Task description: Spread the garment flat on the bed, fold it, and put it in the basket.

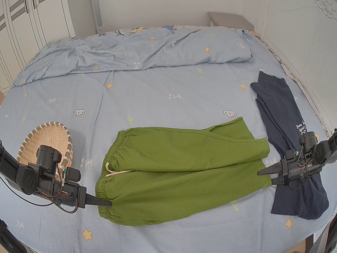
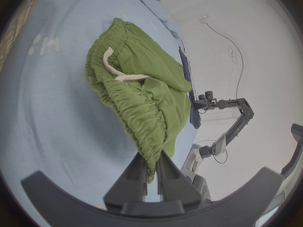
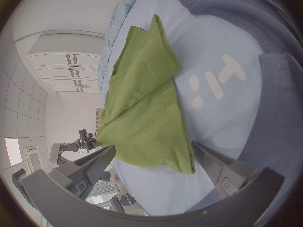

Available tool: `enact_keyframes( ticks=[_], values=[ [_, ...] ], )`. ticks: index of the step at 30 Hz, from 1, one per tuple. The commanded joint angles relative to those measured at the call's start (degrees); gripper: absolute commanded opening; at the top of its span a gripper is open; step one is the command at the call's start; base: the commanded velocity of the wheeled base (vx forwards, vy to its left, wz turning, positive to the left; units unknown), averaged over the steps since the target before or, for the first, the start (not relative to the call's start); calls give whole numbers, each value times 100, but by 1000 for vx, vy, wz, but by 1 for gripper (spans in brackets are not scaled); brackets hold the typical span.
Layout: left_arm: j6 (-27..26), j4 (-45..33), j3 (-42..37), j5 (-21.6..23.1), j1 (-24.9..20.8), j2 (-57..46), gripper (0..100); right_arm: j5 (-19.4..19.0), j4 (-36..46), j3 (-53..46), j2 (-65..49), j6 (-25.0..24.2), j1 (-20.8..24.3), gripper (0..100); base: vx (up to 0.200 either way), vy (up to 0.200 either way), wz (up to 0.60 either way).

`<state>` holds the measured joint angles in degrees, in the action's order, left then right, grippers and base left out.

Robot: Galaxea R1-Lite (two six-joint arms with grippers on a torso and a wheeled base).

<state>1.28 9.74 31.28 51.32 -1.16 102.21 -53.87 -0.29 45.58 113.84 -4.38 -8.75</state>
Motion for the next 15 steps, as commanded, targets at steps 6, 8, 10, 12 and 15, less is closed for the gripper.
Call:
enact_keyframes(
  ticks=[6,8,10,12,15],
  values=[
    [4,10,10,1,10,98,0,-493,29,91,262,-2,-56,100,0,0,0],
    [4,2,10,1,10,98,0,-519,38,109,271,7,-92,0,0,0,0],
    [4,2,10,1,10,107,0,-519,38,118,280,7,-100,0,0,0,0],
    [4,2,10,1,10,107,0,-528,38,118,280,7,-109,0,0,0,0],
    [4,10,10,1,19,107,0,-528,47,109,280,7,-118,0,0,0,0]
  ],
)
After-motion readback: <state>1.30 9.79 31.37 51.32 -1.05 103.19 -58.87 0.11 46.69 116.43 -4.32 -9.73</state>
